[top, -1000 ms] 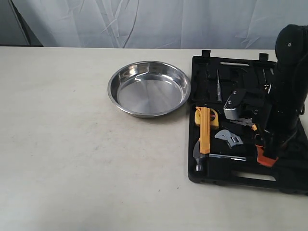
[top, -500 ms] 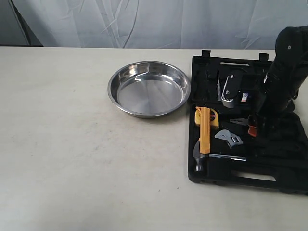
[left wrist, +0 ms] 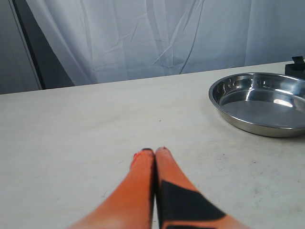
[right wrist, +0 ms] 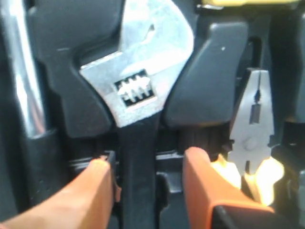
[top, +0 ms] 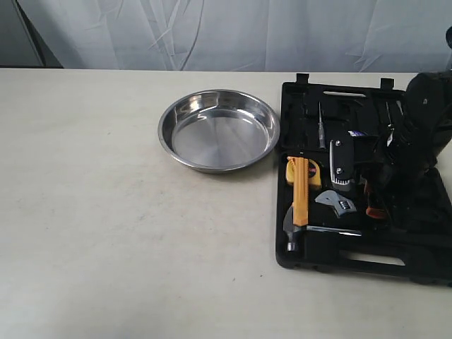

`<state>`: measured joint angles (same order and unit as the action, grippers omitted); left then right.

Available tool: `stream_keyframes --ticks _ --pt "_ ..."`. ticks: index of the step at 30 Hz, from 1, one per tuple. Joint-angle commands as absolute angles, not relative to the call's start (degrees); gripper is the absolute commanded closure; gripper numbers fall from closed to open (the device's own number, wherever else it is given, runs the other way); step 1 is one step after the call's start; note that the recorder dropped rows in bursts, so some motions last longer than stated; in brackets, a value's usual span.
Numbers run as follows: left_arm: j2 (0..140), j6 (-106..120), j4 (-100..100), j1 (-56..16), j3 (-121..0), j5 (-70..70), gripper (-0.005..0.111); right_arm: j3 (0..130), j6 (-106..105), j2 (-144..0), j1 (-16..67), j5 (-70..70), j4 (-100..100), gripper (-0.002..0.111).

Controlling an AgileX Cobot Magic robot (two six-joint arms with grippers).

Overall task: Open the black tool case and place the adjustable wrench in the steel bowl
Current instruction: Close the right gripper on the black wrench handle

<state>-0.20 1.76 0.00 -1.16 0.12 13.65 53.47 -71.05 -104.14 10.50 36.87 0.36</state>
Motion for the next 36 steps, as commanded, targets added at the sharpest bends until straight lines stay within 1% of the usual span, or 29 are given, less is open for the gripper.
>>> stream_keyframes --ticks 1,10,21,22,24,27,28,32,36 --pt "0.0 1.72 -0.3 -1.22 0.0 13.29 0.106 52.88 -72.14 -103.59 10.41 33.78 0.0 0.065" --pt "0.0 1.72 -0.3 -1.22 0.0 13.29 0.106 52.7 -73.0 -103.7 10.41 32.53 2.03 0.065" --pt "0.0 1.72 -0.3 -1.22 0.0 13.29 0.106 52.7 -73.89 -108.31 10.41 33.65 2.03 0.065" --pt "0.0 1.72 -0.3 -1.22 0.0 13.29 0.106 52.7 -73.89 -108.44 10.41 33.65 2.03 0.067" --pt "0.0 1.72 -0.3 -1.22 0.0 13.29 0.106 52.7 -73.89 -108.44 10.41 33.65 2.03 0.077" --pt "0.0 1.72 -0.3 -1.22 0.0 13.29 0.106 52.7 -73.89 -108.44 10.41 34.51 1.76 0.104" --pt "0.0 1.72 -0.3 -1.22 0.0 13.29 0.106 52.7 -73.89 -108.44 10.41 34.81 1.76 0.109" --pt "0.0 1.72 -0.3 -1.22 0.0 13.29 0.106 52.7 -73.78 -107.56 10.41 36.27 1.64 0.108" --pt "0.0 1.72 -0.3 -1.22 0.0 13.29 0.106 52.7 -73.66 -102.6 10.41 36.98 1.64 0.108"
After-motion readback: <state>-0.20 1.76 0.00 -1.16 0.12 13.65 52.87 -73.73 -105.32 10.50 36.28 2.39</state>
